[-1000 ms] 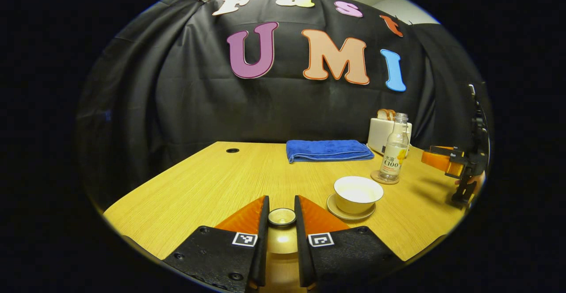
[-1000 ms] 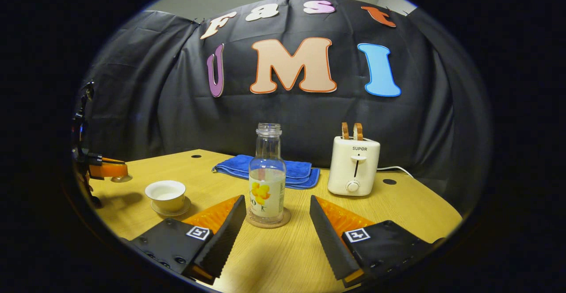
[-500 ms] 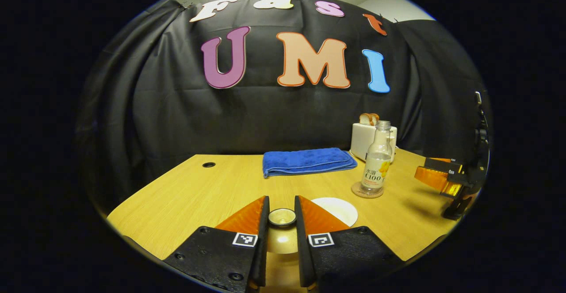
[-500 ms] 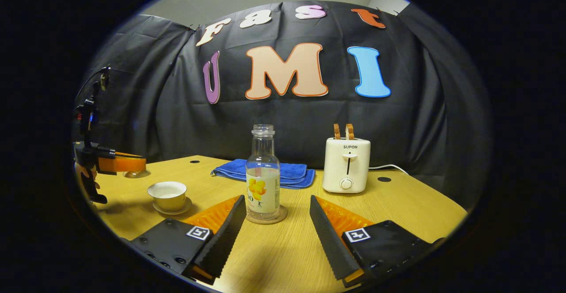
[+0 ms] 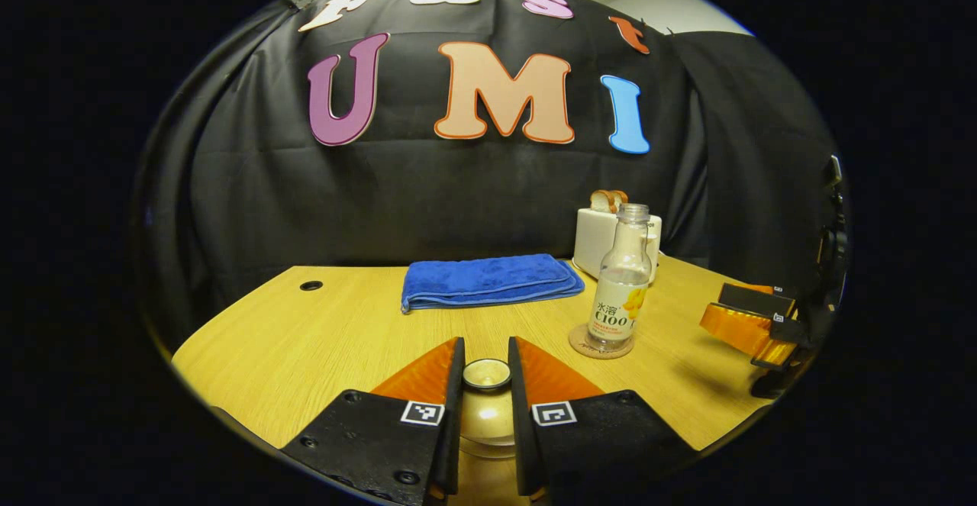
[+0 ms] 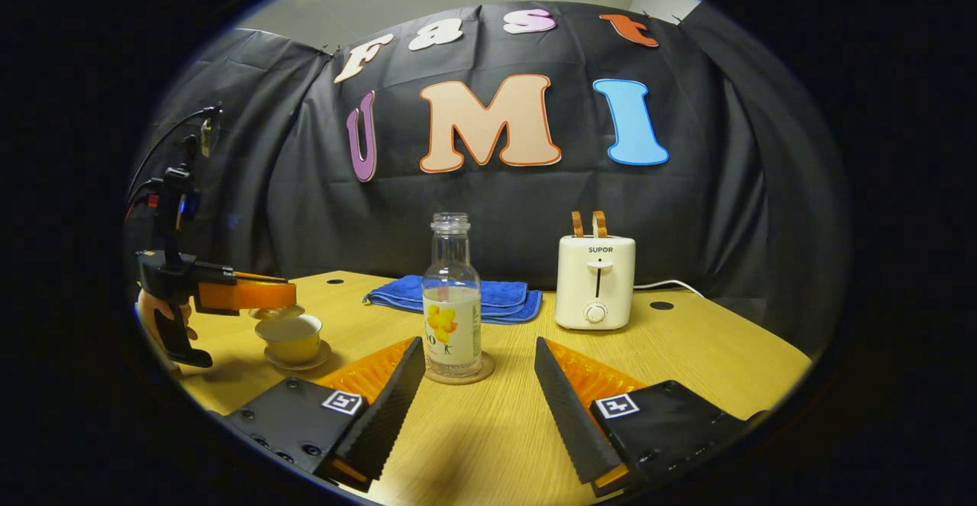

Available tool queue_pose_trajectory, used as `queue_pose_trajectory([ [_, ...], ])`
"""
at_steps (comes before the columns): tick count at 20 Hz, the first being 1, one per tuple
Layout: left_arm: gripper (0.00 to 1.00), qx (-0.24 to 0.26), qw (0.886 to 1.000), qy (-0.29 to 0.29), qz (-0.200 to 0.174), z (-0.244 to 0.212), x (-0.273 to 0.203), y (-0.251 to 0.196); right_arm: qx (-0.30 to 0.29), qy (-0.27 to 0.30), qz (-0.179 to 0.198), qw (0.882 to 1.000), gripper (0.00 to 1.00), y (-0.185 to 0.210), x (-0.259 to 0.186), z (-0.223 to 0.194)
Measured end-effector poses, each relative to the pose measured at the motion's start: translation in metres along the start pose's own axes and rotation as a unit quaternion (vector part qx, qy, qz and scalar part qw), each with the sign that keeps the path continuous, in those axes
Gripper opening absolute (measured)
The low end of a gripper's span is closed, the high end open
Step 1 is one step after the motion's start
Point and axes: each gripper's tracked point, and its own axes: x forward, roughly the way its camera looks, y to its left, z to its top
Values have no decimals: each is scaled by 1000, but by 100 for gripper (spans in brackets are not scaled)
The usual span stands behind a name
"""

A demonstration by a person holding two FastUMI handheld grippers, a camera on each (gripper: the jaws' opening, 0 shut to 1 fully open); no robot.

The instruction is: Open the teacup lid with one hand, grasp the water bottle and pour water into the teacup with the other hand; after pouring, place the water bottle on the coaster and then close the teacup lid.

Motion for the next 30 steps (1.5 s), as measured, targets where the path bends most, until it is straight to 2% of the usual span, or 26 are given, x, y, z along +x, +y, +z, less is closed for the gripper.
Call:
queue_pose_trajectory([
  [18, 28, 19, 1000, 24, -9, -16, 12, -11, 0, -20, -9, 1000, 94, 0, -7, 11],
  [20, 27, 16, 1000, 22, -10, -16, 11, -12, 1, -20, -9, 1000, 88, -1, -8, 11],
  [21, 27, 17, 1000, 23, -9, -17, 12, -12, 1, -20, -9, 1000, 94, 0, -8, 11],
  [23, 29, 18, 1000, 23, -9, -17, 11, -11, 1, -20, -9, 1000, 94, 0, -7, 10],
  [24, 30, 17, 999, 27, -9, -19, 10, -11, 1, -21, -9, 1000, 86, -1, -7, 11],
  [25, 31, 16, 999, 26, -12, -18, 9, -12, 1, -21, -10, 1000, 86, 0, -8, 12],
  [26, 35, 16, 999, 26, -9, -18, 8, -11, 1, -21, -10, 1000, 94, 0, -9, 12],
  [28, 50, 14, 1000, 26, -9, -18, 5, -10, 1, -21, -10, 1000, 94, 0, -9, 12],
  [29, 62, 12, 1000, 20, -6, -16, 2, -7, 1, -21, -10, 1000, 94, 0, -9, 11],
  [30, 66, 8, 1000, 9, 0, -11, -1, -4, 1, -21, -10, 1000, 94, 0, -9, 12],
])
